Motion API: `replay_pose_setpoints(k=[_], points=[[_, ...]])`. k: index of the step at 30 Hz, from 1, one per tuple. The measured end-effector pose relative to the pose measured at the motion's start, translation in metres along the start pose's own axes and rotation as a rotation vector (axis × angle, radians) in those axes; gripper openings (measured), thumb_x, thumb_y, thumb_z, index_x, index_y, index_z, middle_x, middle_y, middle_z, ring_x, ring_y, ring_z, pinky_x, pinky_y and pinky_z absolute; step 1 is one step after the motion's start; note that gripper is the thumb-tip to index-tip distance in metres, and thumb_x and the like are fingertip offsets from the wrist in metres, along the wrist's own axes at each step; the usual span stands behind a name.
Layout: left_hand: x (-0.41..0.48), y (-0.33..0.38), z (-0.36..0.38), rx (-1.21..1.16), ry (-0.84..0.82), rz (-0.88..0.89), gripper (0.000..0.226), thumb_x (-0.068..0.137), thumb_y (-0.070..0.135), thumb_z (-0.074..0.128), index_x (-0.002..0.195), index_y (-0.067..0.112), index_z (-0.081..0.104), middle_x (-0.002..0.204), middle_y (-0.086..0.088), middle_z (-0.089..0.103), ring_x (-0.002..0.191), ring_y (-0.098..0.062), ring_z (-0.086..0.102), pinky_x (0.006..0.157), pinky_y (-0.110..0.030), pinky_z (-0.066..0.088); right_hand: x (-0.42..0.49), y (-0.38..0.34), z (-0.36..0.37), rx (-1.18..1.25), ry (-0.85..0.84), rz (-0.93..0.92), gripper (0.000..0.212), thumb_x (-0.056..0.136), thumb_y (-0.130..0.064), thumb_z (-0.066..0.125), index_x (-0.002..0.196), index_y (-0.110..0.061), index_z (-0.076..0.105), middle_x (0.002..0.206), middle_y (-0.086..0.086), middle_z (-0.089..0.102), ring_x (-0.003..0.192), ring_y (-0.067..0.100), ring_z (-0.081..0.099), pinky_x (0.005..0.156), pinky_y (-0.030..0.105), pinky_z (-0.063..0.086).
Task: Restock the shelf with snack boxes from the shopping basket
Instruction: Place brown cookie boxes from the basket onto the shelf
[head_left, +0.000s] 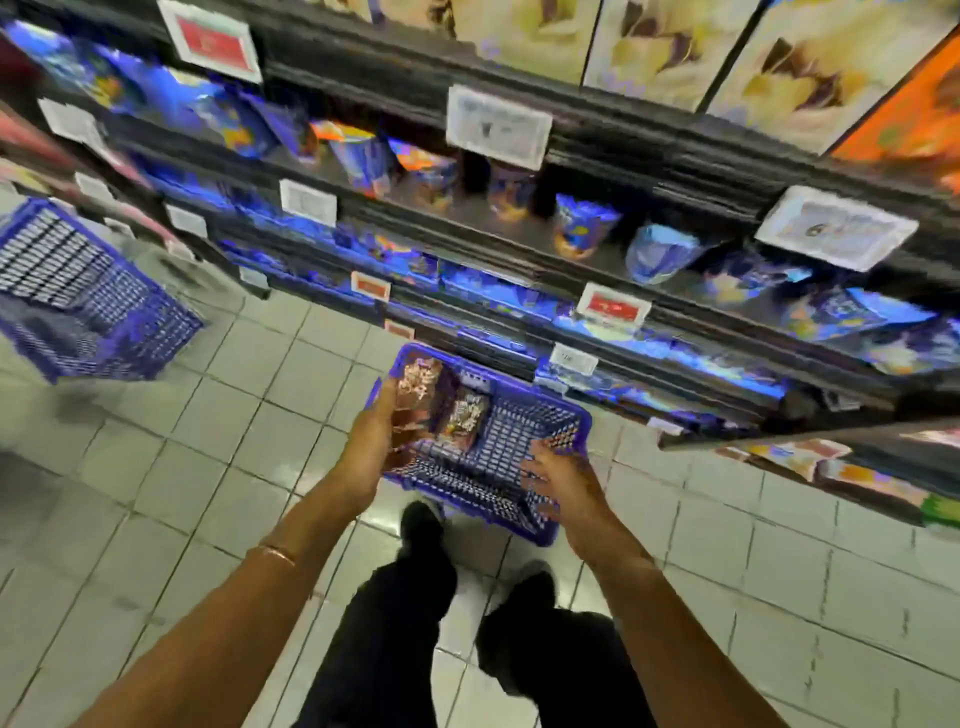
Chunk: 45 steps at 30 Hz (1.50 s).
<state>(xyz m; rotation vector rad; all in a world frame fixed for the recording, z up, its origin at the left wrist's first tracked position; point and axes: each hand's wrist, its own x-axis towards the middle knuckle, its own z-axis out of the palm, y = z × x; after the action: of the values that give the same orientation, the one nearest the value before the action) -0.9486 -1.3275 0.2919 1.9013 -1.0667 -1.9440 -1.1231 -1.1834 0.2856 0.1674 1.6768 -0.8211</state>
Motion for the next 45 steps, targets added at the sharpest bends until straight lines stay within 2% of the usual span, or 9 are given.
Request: replay_pose_setpoints(k=[3, 8, 13, 18, 22, 28, 34, 39, 45], points=[[0.065, -0.022, -0.004, 0.023, -0.035, 0.007, 0.063, 0.108, 0.063, 0.030, 0.109, 0.016, 0.072, 0.108, -0.017, 0.073, 0.096, -0.031, 0.066, 0.093, -0.047, 0.054, 0.074, 0.015, 0.038, -0.046, -0.025, 0.019, 0.037, 0.103, -0.041, 0.052, 0.126, -0.013, 0.061, 0.134, 0.012, 0.064, 0.116, 0.029, 0.064, 0.101, 0.046, 0.048], [0.193, -0.058, -0.014, -0.011, -0.026, 0.076, 0.065, 0.108, 0.064, 0.023, 0.099, 0.021, 0.071, 0.087, -0.002, 0.070, 0.060, -0.009, 0.064, 0.052, -0.018, 0.047, 0.218, 0.032, 0.107, -0.091, -0.121, -0.050, 0.044, 0.104, -0.038, 0.049, 0.135, -0.008, 0.057, 0.140, 0.019, 0.059, 0.130, 0.034, 0.056, 0.109, 0.047, 0.043], [0.297, -0.091, -0.023, 0.016, -0.011, 0.209, 0.068, 0.106, 0.070, 0.016, 0.116, 0.027, 0.067, 0.104, -0.001, 0.067, 0.098, -0.022, 0.056, 0.069, -0.028, 0.039, 0.350, 0.047, 0.178, -0.162, -0.050, -0.234, 0.027, 0.092, -0.041, 0.069, 0.090, -0.015, 0.061, 0.119, 0.016, 0.068, 0.114, 0.033, 0.064, 0.099, 0.049, 0.052], [0.336, -0.116, -0.014, 0.008, 0.073, 0.281, 0.075, 0.102, 0.076, 0.019, 0.104, 0.023, 0.071, 0.085, 0.004, 0.071, 0.065, -0.008, 0.063, 0.058, -0.020, 0.044, 0.419, 0.082, 0.228, -0.157, 0.047, -0.371, 0.083, 0.074, -0.053, 0.083, 0.138, -0.014, 0.048, 0.138, 0.013, 0.058, 0.125, 0.032, 0.057, 0.103, 0.042, 0.047], [0.338, -0.130, -0.003, 0.011, 0.090, 0.310, 0.076, 0.103, 0.075, 0.021, 0.098, 0.020, 0.073, 0.097, 0.000, 0.073, 0.079, -0.015, 0.064, 0.076, -0.030, 0.047, 0.435, 0.094, 0.224, -0.191, 0.040, -0.419, 0.086, 0.072, -0.059, 0.081, 0.138, -0.014, 0.048, 0.135, 0.016, 0.060, 0.120, 0.035, 0.061, 0.098, 0.052, 0.052], [0.312, -0.129, 0.001, 0.066, 0.143, 0.400, 0.068, 0.104, 0.073, 0.029, 0.109, 0.021, 0.072, 0.096, 0.004, 0.075, 0.067, -0.006, 0.067, 0.059, -0.025, 0.045, 0.421, 0.086, 0.202, -0.170, 0.001, -0.442, 0.048, 0.083, -0.034, 0.081, 0.123, -0.020, 0.060, 0.119, 0.006, 0.068, 0.101, 0.030, 0.066, 0.089, 0.054, 0.057], [0.315, -0.132, -0.002, 0.235, 0.227, 0.610, 0.047, 0.105, 0.062, 0.044, 0.097, 0.018, 0.056, 0.095, -0.009, 0.056, 0.077, -0.013, 0.060, 0.073, -0.035, 0.041, 0.392, 0.088, 0.143, -0.110, -0.136, -0.457, 0.042, 0.087, -0.040, 0.077, 0.121, -0.021, 0.062, 0.116, 0.000, 0.072, 0.099, 0.018, 0.070, 0.083, 0.048, 0.060], [0.304, -0.140, 0.011, 0.140, -0.079, 0.396, 0.071, 0.095, 0.072, 0.056, 0.126, 0.009, 0.063, 0.121, -0.008, 0.073, 0.107, -0.029, 0.072, 0.099, -0.050, 0.057, 0.360, 0.084, 0.108, -0.068, -0.260, -0.562, 0.038, 0.087, -0.043, 0.075, 0.120, -0.026, 0.067, 0.112, -0.004, 0.076, 0.102, 0.019, 0.074, 0.093, 0.052, 0.057], [0.297, -0.152, 0.021, 0.027, -0.156, 0.480, 0.028, 0.094, 0.026, 0.079, 0.113, 0.006, 0.072, 0.104, -0.014, 0.081, 0.090, -0.029, 0.080, 0.080, -0.040, 0.066, 0.346, 0.087, 0.124, -0.027, -0.312, -0.746, 0.041, 0.085, -0.042, 0.077, 0.119, -0.021, 0.067, 0.111, 0.003, 0.077, 0.103, 0.024, 0.074, 0.093, 0.046, 0.057]])
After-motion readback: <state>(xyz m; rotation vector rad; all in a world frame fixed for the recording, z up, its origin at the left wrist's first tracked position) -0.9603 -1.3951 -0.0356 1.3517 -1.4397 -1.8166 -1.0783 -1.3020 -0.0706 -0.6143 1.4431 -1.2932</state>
